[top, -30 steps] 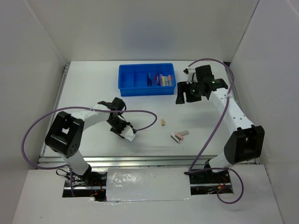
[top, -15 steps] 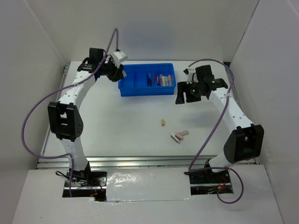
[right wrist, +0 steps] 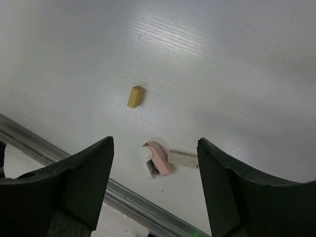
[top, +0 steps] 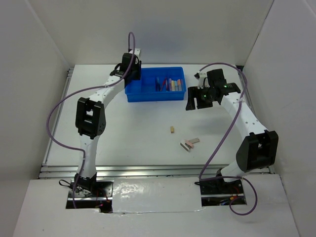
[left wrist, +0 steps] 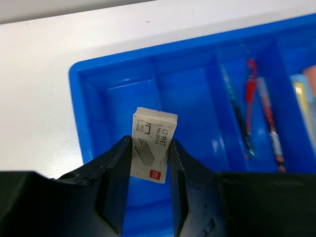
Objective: Sort the stationery into containers
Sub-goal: Place the stationery in the storage box, then pick up the stapler from the center of the board.
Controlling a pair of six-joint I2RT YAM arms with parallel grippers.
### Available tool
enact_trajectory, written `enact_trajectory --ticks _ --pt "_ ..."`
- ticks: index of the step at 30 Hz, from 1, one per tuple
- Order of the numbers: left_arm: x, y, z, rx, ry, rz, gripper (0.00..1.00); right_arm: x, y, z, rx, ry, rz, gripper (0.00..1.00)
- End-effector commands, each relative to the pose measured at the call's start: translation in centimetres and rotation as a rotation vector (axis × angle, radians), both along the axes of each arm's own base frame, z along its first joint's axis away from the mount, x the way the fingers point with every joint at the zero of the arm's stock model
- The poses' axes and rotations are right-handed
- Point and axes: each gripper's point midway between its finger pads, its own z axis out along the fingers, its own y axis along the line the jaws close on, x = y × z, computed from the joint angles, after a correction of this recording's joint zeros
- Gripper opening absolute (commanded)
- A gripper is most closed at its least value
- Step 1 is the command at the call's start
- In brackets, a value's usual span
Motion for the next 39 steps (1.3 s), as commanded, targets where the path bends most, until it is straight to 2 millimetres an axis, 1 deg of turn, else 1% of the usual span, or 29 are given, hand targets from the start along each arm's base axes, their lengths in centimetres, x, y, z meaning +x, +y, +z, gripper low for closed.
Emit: enact_trajectory --ticks 1,2,3,7,8,11,12,13,16,17,19,22,24,25,26,27,28,29,30,31,32,33,34,35,36,37,38,39 --pt "2.7 2.8 1.5 0.009 -0.086 0.205 0.08 0.5 -0.2 -0.4 0.009 -0.004 -0.008 0.75" --pt "3.1 2.6 0.8 0.022 -0.08 0.202 0.08 0.4 -0.2 -0.4 0.011 0.0 -0.008 0.75" --pt "3.3 3.0 0.3 0.037 -0.077 0.228 0.08 0.4 -0.1 -0.4 0.012 0.002 -0.007 0.75" --pt "3.6 3.5 -1.4 0.077 -0.064 0.231 0.09 0.3 -0.2 -0.6 0.017 0.007 -0.006 0.75" --pt "3.6 3.5 -1.9 0.084 -0.055 0.23 0.13 0.3 -0.2 -0.5 0.017 0.004 -0.006 0.75" --pt "3.4 3.3 -2.8 0.09 -0.032 0.218 0.26 0.3 -0.2 -0.5 0.015 0.004 -0.008 0.75" --pt "3.3 3.3 -3.1 0.089 -0.025 0.218 0.29 0.3 -0.2 -0.6 0.014 0.007 -0.008 0.75" --pt "3.2 3.3 -3.3 0.089 -0.02 0.217 0.36 0.3 -0.2 -0.6 0.015 0.007 -0.007 0.75" --pt "3.0 3.1 -3.3 0.083 -0.017 0.21 0.47 0.3 -0.2 -0.5 0.013 0.005 -0.009 0.75" --pt "3.0 3.0 -3.2 0.083 -0.02 0.208 0.54 0.3 -0.3 -0.6 0.012 0.007 -0.01 0.75" --pt "2.9 3.0 -2.8 0.077 -0.025 0.209 0.64 0.2 -0.4 -0.6 0.008 0.004 -0.013 0.75" --pt "2.8 2.9 -2.0 0.072 -0.033 0.203 0.67 -0.3 -0.3 -0.8 0.006 0.014 -0.008 0.75" --pt "2.6 2.8 -1.6 0.074 -0.035 0.191 0.68 -0.7 -0.2 -0.7 -0.013 0.006 0.047 0.75" --pt "2.3 2.8 -0.8 0.068 -0.044 0.187 0.69 -1.6 -0.2 -0.9 -0.017 0.036 0.081 0.75" --pt "2.1 2.8 -0.5 0.062 -0.044 0.18 0.69 -2.1 -0.1 -1.2 -0.018 0.055 0.107 0.74" --pt "1.6 2.8 0.6 0.055 -0.054 0.162 0.69 -3.4 0.1 -1.5 -0.013 0.079 0.181 0.73" --pt "1.1 2.6 1.3 0.048 -0.056 0.142 0.69 -4.1 0.1 -1.8 -0.018 0.093 0.214 0.7" --pt "0.6 1.9 2.2 0.025 -0.066 0.104 0.69 -5.1 -0.1 -2.4 -0.028 0.106 0.249 0.68" --pt "-0.6 2.0 3.8 0.011 -0.086 0.077 0.69 -6.0 -0.4 -2.8 -0.059 0.103 0.311 0.66" --pt "-1.6 1.1 4.7 -0.019 -0.092 0.013 0.69 -7.1 -0.8 -3.9 -0.079 0.125 0.34 0.63" --pt "-2.4 0.8 5.5 -0.023 -0.102 -0.034 0.69 -7.6 -1.3 -4.1 -0.112 0.099 0.385 0.6" --pt "-4.3 0.7 6.8 -0.038 -0.112 -0.071 0.68 -7.8 -2.0 -4.6 -0.149 0.093 0.393 0.56" --pt "-5.3 0.4 7.2 -0.05 -0.111 -0.102 0.69 -8.1 -2.2 -5.1 -0.167 0.091 0.412 0.48" --pt "-6.5 -0.2 7.7 -0.07 -0.108 -0.145 0.69 -9.0 -2.5 -5.8 -0.189 0.087 0.45 0.44" --pt "-8.4 0.1 8.1 -0.08 -0.091 -0.156 0.69 -8.9 -2.6 -6.2 -0.205 0.072 0.463 0.41" --pt "-9.5 0.1 8.2 -0.1 -0.075 -0.161 0.69 -9.5 -2.8 -7.1 -0.224 0.083 0.479 0.39" --pt "-11.5 0.1 8.2 -0.115 -0.054 -0.186 0.69 -9.2 -2.6 -7.4 -0.239 0.06 0.497 0.38" --pt "-12.7 0.1 7.6 -0.117 -0.022 -0.198 0.69 -9.4 -2.6 -7.8 -0.25 0.066 0.504 0.38"
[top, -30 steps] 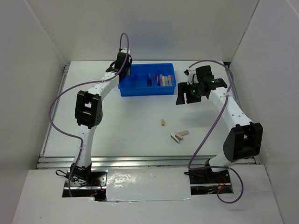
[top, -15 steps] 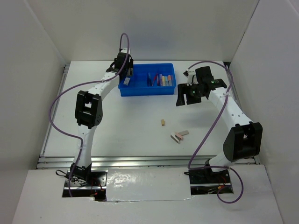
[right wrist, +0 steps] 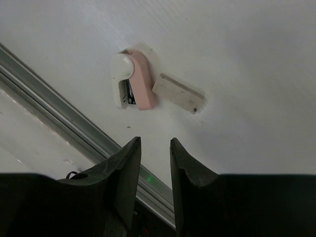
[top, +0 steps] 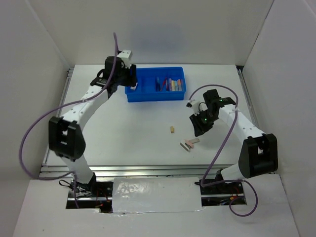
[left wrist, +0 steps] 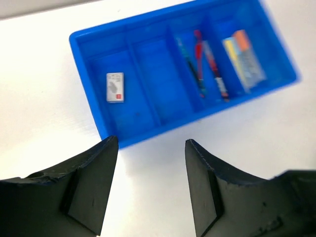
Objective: Sort the stationery into containers
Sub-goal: Pick up the stapler from the center of the board.
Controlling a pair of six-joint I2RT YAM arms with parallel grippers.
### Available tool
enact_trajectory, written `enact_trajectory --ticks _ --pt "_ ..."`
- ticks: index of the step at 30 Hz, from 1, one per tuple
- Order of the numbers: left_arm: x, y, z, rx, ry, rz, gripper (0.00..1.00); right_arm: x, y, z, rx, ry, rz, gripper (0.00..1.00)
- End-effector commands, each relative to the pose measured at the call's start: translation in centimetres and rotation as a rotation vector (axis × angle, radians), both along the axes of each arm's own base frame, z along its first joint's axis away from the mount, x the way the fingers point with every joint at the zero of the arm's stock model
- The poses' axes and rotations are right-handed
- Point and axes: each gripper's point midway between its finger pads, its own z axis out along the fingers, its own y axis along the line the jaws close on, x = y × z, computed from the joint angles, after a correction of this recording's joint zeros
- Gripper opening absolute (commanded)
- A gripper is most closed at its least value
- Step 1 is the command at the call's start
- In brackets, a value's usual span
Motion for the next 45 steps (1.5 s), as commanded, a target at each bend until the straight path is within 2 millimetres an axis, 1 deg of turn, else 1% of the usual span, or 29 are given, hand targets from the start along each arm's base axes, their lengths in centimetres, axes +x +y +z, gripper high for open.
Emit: enact_trajectory --ticks 1,2,4,5,6,7,10,13,15,17,19,21,25,27,29,35,41,45 --pt "-4.3 -1.0 2.4 -0.068 -0.003 -0.114 0.69 -0.1 0.1 -0.3 -0.042 -0.075 0.122 0.37" --pt "-6.0 -0.8 2.7 -0.077 -0.001 -0.123 0.69 -0.5 0.6 -0.5 -0.034 -0.058 0.13 0.37" --pt "-7.4 -0.4 2.9 -0.068 -0.001 -0.123 0.7 -1.3 1.5 -1.1 -0.019 -0.012 0.151 0.37" --pt "-8.5 -0.1 3.5 -0.064 -0.016 -0.118 0.7 -1.5 1.7 -1.4 -0.025 -0.003 0.154 0.38" --pt "-8.9 0.0 3.7 -0.064 -0.02 -0.117 0.71 -1.9 2.2 -1.8 -0.039 0.002 0.175 0.39" --pt "-9.7 0.3 4.0 -0.063 -0.023 -0.116 0.71 -2.1 2.2 -2.4 -0.057 0.003 0.172 0.39" --pt "-10.7 0.6 4.0 -0.064 -0.017 -0.111 0.72 -2.8 3.0 -2.8 -0.061 0.022 0.175 0.41" --pt "-11.1 0.8 3.9 -0.069 -0.002 -0.099 0.72 -4.0 4.4 -2.5 -0.031 0.046 0.186 0.41" --pt "-11.3 0.9 3.8 -0.071 0.004 -0.09 0.72 -5.3 5.3 -2.7 -0.038 0.057 0.204 0.41" --pt "-11.4 1.0 4.0 -0.072 -0.004 -0.087 0.73 -5.6 5.6 -3.3 -0.073 0.053 0.21 0.41" --pt "-11.4 1.0 4.3 -0.073 -0.015 -0.081 0.73 -5.4 6.1 -3.5 -0.089 0.039 0.196 0.41" --pt "-11.4 1.1 4.5 -0.073 -0.018 -0.077 0.73 -4.6 6.0 -3.8 -0.121 0.022 0.159 0.41" --pt "-11.4 1.2 4.9 -0.071 -0.024 -0.072 0.73 -4.0 6.1 -4.5 -0.164 0.015 0.132 0.41" --pt "-11.3 1.2 5.0 -0.072 -0.03 -0.073 0.74 -3.8 5.9 -5.1 -0.199 -0.002 0.116 0.4" --pt "-11.3 1.2 5.0 -0.073 -0.03 -0.074 0.73 -3.9 5.9 -5.7 -0.225 -0.003 0.121 0.4" --pt "-10.9 1.0 5.1 -0.072 -0.03 -0.074 0.74 -4.2 6.4 -6.5 -0.247 0.013 0.131 0.39" --pt "-10.9 0.9 5.3 -0.073 -0.034 -0.081 0.74 -3.8 6.0 -7.0 -0.279 0.001 0.103 0.38" --pt "-10.8 1.0 5.3 -0.076 -0.038 -0.079 0.74 -4.0 5.8 -7.5 -0.299 0.015 0.105 0.36"
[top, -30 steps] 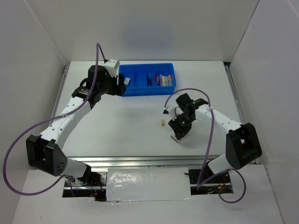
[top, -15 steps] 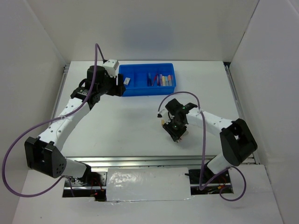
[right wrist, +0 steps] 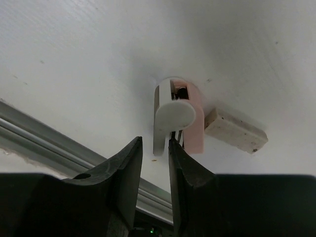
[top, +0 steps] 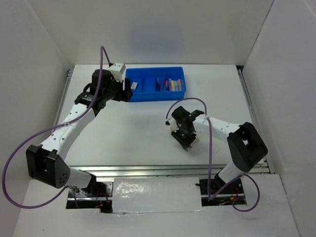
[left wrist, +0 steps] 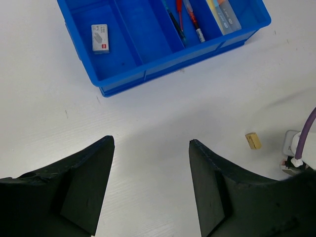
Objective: Sort the stationery into containers
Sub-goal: Pick up the stapler from the center of the board.
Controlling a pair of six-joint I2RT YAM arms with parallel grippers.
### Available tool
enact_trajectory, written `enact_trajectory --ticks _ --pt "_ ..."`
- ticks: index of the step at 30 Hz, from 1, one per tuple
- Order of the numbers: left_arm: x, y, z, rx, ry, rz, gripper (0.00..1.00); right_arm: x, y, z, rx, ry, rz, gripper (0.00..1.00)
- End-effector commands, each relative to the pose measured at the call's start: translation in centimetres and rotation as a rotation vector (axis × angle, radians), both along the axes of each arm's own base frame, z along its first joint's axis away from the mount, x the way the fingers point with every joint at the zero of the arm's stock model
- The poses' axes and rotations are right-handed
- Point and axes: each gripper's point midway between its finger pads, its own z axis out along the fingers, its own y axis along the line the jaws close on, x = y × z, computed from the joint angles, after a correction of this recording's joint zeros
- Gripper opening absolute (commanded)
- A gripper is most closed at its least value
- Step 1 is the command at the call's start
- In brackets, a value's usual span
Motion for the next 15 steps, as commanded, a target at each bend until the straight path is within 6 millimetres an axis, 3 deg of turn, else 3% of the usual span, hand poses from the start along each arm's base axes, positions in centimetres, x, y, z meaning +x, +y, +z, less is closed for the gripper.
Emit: enact_trajectory --ticks 1,7,11,15 --pt "0.4 -0.3 2.6 -0.036 -0.063 0.007 0.74 0.4 0.1 -0.9 -0.02 -0.016 -0.007 0.35" --pt "0.1 -0.3 2.4 -0.037 -0.057 0.01 0.74 -0.5 0.3 -1.7 -0.059 -0.028 0.047 0.21" --pt "-0.4 -0.4 2.1 -0.076 -0.016 0.002 0.74 -0.6 0.3 -2.1 -0.117 -0.081 0.099 0.02" --pt "-1.6 -0.6 2.1 -0.205 0.063 -0.041 0.73 0.0 1.2 -0.2 -0.109 -0.178 0.188 0.0"
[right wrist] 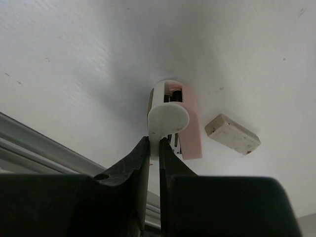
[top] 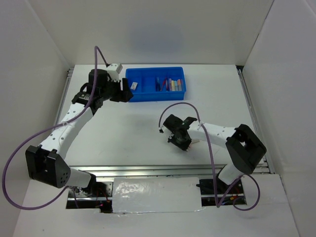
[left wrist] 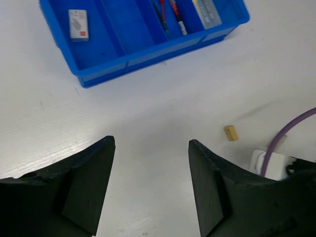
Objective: Sort the stationery into containers
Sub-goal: Pick up the stapler from the center of the board.
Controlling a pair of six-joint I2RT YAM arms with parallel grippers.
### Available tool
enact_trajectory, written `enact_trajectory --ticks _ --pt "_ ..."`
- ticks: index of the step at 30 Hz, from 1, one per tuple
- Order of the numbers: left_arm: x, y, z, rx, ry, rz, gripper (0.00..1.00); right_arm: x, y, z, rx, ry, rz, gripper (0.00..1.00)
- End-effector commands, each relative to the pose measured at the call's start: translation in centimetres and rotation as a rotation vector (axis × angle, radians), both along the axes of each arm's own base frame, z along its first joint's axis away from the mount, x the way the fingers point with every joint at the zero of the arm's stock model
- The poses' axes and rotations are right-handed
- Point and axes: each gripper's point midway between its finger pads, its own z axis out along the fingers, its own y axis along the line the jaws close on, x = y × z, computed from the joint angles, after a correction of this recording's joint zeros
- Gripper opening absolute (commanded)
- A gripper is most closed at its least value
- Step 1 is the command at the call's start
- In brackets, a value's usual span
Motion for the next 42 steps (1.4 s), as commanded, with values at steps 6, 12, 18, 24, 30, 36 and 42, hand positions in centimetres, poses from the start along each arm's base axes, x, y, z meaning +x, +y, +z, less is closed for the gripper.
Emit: enact_trajectory --ticks 6,12,18,24,30,36,42 --pt "-4.3 -2.3 2.2 -0.274 0.073 -0.23 0.7 1.7 2.4 5.4 0.015 -0.298 0.329 0.0" --pt "-7.4 -4.2 1.6 -0.284 0.055 -0.414 0.7 3.6 4.6 9.4 -0.035 -0.571 0.553 0.0" --pt "-8.6 -5.4 1.6 -0.231 0.02 -0.49 0.71 5.7 6.3 11.9 -0.11 -0.799 0.638 0.0" --pt "-8.9 -5.6 1.8 -0.225 -0.007 -0.481 0.72 7.6 7.9 14.6 -0.131 -1.004 0.618 0.0" --pt "-9.4 -6.8 1.3 -0.194 -0.021 -0.508 0.73 7.1 9.0 16.1 -0.129 -1.122 0.646 0.0" --pt "-8.8 -7.8 2.1 -0.177 -0.023 -0.536 0.73 5.3 11.1 18.5 -0.064 -1.172 0.685 0.0" --pt "-9.1 -8.3 2.3 -0.161 -0.03 -0.592 0.73 3.0 11.8 18.9 -0.033 -1.189 0.768 0.0"
